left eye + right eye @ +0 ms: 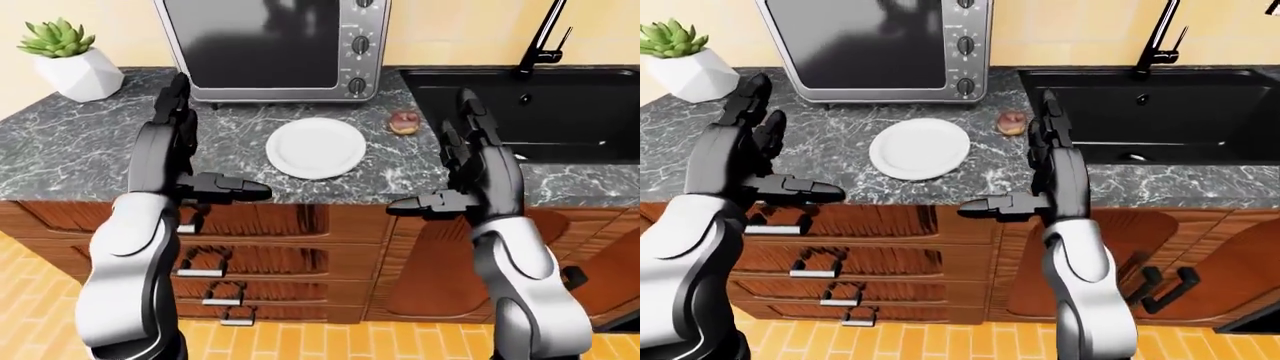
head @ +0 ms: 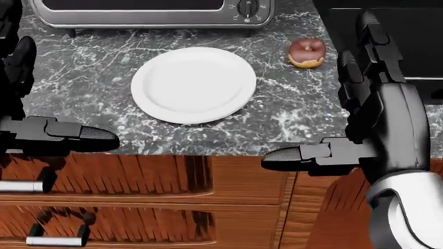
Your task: Place the pastries on the plates.
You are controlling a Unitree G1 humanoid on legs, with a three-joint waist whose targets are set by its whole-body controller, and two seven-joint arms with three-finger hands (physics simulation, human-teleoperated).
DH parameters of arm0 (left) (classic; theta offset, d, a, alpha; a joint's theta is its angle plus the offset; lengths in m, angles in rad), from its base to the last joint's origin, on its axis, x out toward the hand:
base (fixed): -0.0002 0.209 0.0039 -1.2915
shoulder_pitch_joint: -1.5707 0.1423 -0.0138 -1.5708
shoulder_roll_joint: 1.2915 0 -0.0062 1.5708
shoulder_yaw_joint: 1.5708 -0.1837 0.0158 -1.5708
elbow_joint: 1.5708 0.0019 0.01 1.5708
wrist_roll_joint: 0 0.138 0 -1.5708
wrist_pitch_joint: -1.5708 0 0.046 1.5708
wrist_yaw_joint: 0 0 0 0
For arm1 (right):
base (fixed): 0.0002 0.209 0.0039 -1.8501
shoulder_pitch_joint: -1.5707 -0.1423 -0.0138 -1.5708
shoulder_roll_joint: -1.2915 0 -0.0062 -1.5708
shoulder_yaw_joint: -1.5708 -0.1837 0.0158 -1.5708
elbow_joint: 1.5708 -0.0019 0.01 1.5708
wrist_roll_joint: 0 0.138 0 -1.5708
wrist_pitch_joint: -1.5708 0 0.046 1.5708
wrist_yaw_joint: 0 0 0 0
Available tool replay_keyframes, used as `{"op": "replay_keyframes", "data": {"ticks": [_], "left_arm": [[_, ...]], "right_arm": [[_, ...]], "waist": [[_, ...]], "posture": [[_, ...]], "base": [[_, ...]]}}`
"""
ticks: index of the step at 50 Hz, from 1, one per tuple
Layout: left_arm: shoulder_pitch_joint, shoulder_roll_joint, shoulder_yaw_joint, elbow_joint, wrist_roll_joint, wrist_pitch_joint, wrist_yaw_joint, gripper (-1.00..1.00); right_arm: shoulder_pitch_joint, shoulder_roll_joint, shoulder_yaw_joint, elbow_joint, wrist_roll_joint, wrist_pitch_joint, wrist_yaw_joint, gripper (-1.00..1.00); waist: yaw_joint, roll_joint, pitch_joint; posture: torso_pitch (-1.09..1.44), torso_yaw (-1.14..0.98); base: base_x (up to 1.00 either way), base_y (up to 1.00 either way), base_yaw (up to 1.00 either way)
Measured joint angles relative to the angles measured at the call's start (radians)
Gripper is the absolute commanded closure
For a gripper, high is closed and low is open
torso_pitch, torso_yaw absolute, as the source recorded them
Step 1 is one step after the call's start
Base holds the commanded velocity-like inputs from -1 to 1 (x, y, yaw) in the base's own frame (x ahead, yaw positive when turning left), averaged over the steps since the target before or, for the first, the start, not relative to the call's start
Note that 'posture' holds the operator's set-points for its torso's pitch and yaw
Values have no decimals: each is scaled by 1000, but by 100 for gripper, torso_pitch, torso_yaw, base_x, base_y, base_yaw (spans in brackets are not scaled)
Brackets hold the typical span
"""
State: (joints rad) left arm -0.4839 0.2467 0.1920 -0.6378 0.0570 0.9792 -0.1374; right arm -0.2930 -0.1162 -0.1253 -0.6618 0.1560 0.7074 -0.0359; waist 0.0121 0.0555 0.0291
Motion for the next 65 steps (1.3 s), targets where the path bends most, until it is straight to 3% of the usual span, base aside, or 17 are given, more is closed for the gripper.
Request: {"op": "replay_keyframes", "data": {"ticks": [6,10,12,15,17,19,21,24,28,32,35,43,49,58,65], "left_arm": [[-9,-1,-4,-11,-3,-27,-3,-100],[3,-8,-23,25,-13,0,-13,-100],[-3,-9,-30,28,-18,7,-16,-100],[-17,-2,-23,-3,-19,-8,-16,-100],[-22,3,-13,-17,-15,-22,-13,-100],[-25,9,-3,-26,-9,-28,-10,-100],[-16,12,4,-20,-4,-22,-7,-100],[-16,9,-3,-4,2,-1,-5,-100],[-27,9,-9,-16,1,-3,-9,-100],[-26,5,-2,-15,4,-12,-9,-100],[-1,-2,-15,7,-7,4,-16,-100],[-22,16,8,-35,-19,5,-11,-100],[-13,22,15,-39,-25,16,-9,-100],[-23,27,15,-33,-27,22,-6,-100],[-21,29,23,-38,-33,24,-5,-100]], "right_arm": [[-14,-6,-19,-32,3,-20,-12,-100],[-11,-8,-26,4,0,10,-19,-100],[-11,-11,-29,16,-5,23,-23,-100],[-20,-13,-26,-4,-10,19,-22,-100],[-33,-12,-24,-22,-8,3,-18,-100],[-43,-12,-19,-34,-5,-16,-15,-100],[-25,0,-8,-30,-1,-23,-12,-100],[-10,-2,-8,-3,4,-2,-8,-100],[-20,-11,-30,-9,7,1,-16,-100],[-34,-31,-41,-24,4,22,-21,-100],[-55,-57,-70,-6,-2,71,-25,-100],[-216,-152,-84,88,-41,142,11,-100],[-320,-200,-76,286,-96,93,48,-100],[-488,-231,-27,738,-208,-43,87,-100],[-692,-237,-13,1244,-284,-279,65,-100]], "waist": [[-3,-85,17],[-12,-59,21],[-23,-54,34],[-26,-50,21],[-27,-23,22],[-21,21,18],[-13,18,28],[-7,11,20],[-3,-28,13],[4,-89,24],[-6,-68,27],[-8,-59,7],[-6,-65,9],[-5,-65,20],[-5,-61,17]], "posture": [[0,0],[0,0],[0,0],[0,0],[0,0],[0,0],[0,0],[0,0],[0,0],[0,0],[0,0],[0,0],[0,0],[0,0],[0,0]], "base": [[0,0,0],[10,0,0],[28,0,0],[32,0,0],[35,0,0],[34,0,0],[34,0,0],[35,0,0],[11,0,0],[0,0,0],[0,0,0],[0,0,0],[0,0,0],[0,0,0],[0,0,0]]}}
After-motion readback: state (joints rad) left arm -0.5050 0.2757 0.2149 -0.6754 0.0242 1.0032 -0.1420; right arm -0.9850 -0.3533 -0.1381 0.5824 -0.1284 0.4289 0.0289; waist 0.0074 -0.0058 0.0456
